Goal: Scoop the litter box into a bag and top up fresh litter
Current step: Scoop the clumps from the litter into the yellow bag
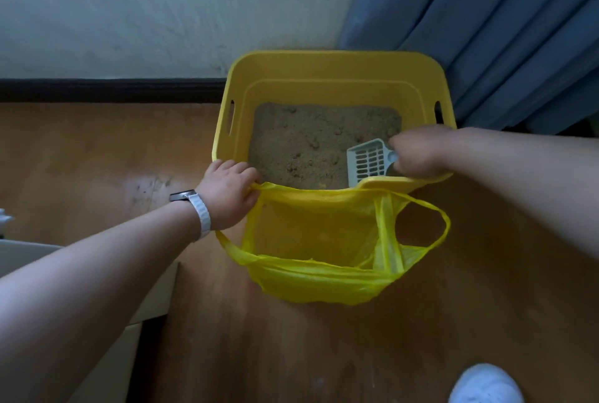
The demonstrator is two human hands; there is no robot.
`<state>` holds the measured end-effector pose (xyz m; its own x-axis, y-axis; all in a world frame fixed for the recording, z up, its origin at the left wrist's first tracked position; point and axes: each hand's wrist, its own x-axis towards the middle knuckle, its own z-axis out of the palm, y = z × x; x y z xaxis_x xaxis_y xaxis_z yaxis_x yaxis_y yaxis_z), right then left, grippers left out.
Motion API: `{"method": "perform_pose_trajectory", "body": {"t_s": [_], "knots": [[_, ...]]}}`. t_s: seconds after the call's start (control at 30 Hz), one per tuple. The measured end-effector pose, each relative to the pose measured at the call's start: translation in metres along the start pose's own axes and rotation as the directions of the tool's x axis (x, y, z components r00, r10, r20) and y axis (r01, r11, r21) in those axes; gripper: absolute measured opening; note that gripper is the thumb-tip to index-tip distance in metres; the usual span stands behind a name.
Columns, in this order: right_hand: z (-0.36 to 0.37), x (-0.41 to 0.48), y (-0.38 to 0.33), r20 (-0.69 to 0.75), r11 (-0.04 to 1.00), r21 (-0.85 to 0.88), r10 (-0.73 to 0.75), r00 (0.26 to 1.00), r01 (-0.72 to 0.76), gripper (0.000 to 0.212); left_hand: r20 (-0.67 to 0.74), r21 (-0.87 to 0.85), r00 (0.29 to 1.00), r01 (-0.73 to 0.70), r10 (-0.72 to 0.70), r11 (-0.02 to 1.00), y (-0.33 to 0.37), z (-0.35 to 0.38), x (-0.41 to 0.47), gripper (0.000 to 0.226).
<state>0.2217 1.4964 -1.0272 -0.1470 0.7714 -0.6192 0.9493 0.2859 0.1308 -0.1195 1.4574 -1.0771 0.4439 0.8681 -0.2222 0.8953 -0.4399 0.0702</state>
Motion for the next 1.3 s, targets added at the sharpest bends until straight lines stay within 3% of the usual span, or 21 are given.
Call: {"method": "perform_pose_trajectory", "body": {"t_s": [0.23,0.37,0.5,0.63,0.8,1.07,1.3], "knots": [[0.002,0.027,0.02,-0.083,0.991,-0.118,0.052,0.995,-0.061,0.018,-0.067,0.024,0.997,0.036,-0.034,0.999,0.009,0.008,-0.001,0.016],[-0.012,0.036,0.029,0.022,0.978,-0.17,0.128,0.992,-0.122,0.015,-0.101,0.021,0.994,0.031,-0.028,0.999,0.013,0.014,-0.005,0.025],[-0.003,0.04,0.031,0.198,0.966,-0.257,0.023,0.98,0.029,0.026,-0.104,0.017,0.994,0.039,-0.037,0.999,0.014,0.017,-0.007,0.032],[0.006,0.044,0.03,0.253,0.925,-0.321,-0.122,0.96,0.202,0.034,-0.089,0.007,0.994,0.061,-0.06,0.998,0.017,0.014,-0.005,0.033],[0.002,0.048,0.022,0.188,0.949,-0.306,-0.013,0.982,0.071,0.02,-0.103,0.026,0.991,0.086,-0.083,0.996,0.017,0.016,-0.006,0.034],[0.029,0.042,0.015,0.127,0.977,-0.2,0.102,0.987,-0.075,0.026,0.0,0.018,0.992,0.128,-0.128,0.992,0.02,0.005,-0.001,0.042],[0.028,0.059,0.02,0.11,0.987,-0.096,0.143,0.984,-0.132,0.022,-0.048,0.007,0.993,0.104,-0.104,0.995,0.02,0.009,-0.003,0.022]]}}
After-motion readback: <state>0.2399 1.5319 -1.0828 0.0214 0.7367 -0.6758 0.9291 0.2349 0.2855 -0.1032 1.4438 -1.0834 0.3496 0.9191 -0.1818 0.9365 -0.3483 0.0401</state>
